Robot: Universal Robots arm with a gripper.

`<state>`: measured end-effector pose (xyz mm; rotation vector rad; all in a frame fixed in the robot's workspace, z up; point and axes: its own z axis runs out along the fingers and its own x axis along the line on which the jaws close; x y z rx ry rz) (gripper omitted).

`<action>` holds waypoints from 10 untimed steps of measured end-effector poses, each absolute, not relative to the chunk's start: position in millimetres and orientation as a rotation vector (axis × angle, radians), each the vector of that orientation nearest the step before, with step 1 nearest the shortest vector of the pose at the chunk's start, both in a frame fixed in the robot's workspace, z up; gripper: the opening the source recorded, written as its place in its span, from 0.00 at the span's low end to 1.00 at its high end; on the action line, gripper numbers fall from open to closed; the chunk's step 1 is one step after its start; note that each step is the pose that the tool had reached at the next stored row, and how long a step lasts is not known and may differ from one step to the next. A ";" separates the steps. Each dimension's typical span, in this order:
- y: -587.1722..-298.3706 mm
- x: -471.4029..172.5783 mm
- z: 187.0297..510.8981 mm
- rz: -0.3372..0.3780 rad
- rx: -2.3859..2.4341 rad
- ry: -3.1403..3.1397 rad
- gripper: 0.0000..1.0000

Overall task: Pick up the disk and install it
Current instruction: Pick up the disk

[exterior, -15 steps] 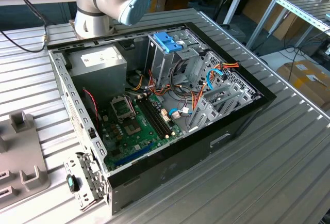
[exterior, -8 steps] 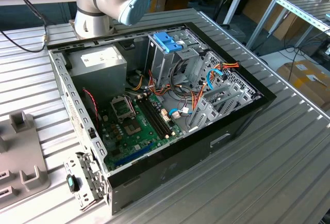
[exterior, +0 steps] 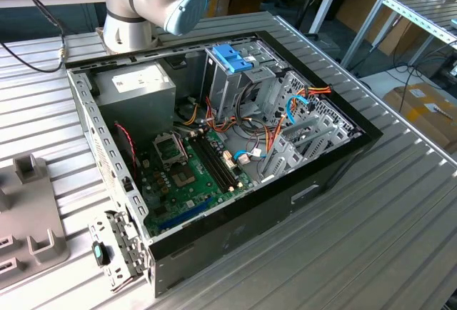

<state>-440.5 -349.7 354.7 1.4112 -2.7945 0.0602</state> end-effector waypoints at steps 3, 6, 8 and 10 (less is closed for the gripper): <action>-349.7 -440.5 354.7 0.061 1.467 -2.766 0.11; -349.6 -440.5 354.7 0.061 1.538 -2.729 0.11; -349.6 -440.5 354.7 0.061 1.581 -2.705 0.11; -349.6 -440.4 354.7 0.061 1.600 -2.694 0.11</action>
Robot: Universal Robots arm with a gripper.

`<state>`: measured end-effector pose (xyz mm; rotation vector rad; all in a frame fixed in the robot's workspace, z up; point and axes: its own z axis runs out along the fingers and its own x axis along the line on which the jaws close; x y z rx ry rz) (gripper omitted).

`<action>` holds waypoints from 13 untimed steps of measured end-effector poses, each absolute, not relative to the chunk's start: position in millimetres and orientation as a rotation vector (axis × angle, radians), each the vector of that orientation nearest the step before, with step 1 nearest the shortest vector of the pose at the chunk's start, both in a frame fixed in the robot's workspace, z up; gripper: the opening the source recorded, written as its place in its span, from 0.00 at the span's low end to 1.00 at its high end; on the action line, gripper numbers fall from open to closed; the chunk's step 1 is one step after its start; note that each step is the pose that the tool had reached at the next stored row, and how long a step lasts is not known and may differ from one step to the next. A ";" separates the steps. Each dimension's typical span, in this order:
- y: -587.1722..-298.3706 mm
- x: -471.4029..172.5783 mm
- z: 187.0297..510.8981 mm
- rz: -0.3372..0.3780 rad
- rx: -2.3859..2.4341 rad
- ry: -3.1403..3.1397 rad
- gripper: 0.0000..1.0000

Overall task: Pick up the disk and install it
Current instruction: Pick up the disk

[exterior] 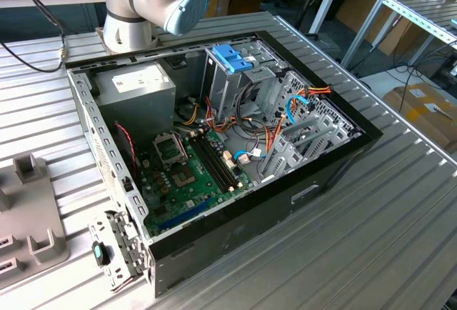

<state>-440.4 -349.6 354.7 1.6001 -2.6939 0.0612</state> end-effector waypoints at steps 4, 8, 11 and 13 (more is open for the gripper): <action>-349.7 -440.4 354.7 0.061 1.601 -2.693 0.11; -349.6 -440.5 354.7 0.061 1.601 -2.693 0.11; -349.7 -440.5 354.7 0.061 1.602 -2.693 0.11; -349.6 -440.5 354.7 0.061 1.602 -2.693 0.11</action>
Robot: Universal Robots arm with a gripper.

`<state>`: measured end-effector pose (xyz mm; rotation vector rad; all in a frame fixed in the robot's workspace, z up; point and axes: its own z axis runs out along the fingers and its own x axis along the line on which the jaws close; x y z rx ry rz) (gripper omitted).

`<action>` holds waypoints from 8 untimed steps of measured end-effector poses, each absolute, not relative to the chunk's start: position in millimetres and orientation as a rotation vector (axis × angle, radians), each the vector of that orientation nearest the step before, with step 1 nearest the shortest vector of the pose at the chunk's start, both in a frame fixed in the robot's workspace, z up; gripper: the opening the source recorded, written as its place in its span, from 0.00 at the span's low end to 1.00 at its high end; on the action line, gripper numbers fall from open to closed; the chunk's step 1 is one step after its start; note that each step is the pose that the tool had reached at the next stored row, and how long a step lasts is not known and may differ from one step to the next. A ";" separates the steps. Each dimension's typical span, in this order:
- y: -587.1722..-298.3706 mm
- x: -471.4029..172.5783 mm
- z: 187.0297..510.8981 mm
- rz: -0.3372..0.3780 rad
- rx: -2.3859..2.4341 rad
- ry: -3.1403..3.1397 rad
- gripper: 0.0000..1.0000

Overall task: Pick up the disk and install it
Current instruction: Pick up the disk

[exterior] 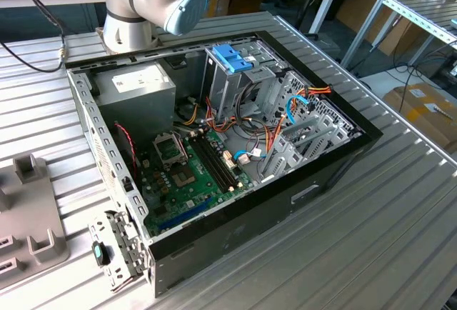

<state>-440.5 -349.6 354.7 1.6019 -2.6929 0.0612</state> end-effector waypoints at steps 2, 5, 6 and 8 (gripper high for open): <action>-349.6 -440.5 354.7 0.061 1.609 -2.689 0.11; -349.7 -440.5 354.7 0.061 1.639 -2.671 0.11; -349.7 -440.5 354.7 0.061 1.654 -2.662 0.11; -349.6 -440.4 354.7 0.062 1.692 -2.639 0.11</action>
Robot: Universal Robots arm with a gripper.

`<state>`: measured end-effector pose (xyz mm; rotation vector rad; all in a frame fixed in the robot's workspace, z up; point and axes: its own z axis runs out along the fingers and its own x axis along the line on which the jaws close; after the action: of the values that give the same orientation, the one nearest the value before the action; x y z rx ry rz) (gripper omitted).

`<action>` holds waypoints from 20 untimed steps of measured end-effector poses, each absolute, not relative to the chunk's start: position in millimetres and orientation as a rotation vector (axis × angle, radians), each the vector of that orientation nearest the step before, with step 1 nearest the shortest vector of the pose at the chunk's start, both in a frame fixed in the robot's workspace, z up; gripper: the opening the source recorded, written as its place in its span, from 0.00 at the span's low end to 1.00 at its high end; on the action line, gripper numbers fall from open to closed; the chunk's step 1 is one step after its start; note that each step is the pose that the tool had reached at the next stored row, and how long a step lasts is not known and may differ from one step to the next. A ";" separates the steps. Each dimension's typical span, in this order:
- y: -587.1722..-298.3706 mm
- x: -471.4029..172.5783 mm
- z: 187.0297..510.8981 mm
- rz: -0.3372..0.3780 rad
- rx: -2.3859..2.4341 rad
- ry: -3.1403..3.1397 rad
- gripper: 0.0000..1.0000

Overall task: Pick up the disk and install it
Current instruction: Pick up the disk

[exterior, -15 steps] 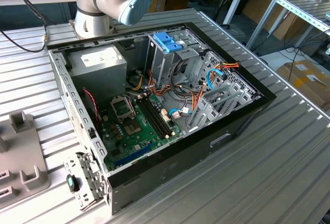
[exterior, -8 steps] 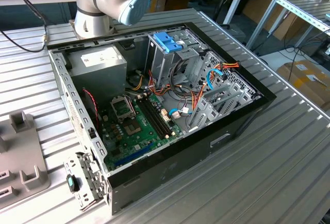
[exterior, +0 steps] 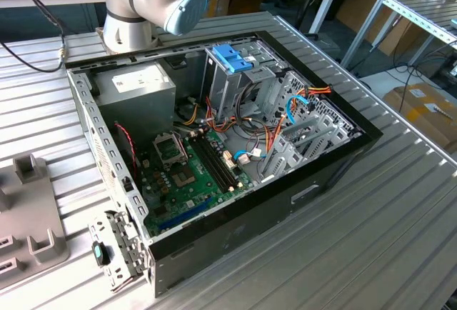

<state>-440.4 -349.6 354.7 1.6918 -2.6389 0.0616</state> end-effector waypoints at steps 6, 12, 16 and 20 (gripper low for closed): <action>-349.6 -440.5 354.7 0.062 1.739 -2.609 0.11; -349.7 -440.5 354.7 0.062 1.792 -2.573 0.11; -349.6 -440.5 354.7 0.062 1.864 -2.524 0.11; -349.6 -440.5 354.7 0.062 1.934 -2.472 0.11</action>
<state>-440.5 -349.6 354.7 1.9336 -2.4719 0.0624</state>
